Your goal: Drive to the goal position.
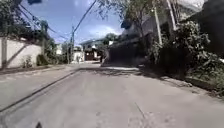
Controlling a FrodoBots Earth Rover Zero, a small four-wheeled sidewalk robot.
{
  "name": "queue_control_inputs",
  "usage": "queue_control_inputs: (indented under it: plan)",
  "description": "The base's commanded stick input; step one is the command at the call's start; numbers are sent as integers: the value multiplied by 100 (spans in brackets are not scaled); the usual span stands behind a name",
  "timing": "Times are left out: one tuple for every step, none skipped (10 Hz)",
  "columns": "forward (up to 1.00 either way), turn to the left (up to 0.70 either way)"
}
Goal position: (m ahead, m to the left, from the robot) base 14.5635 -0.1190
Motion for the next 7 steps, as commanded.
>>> queue_control_inputs:
  plan:
    - [100, 17]
    - [100, 17]
    - [100, 17]
    - [100, 5]
    - [100, -23]
    - [100, -23]
    - [100, -15]
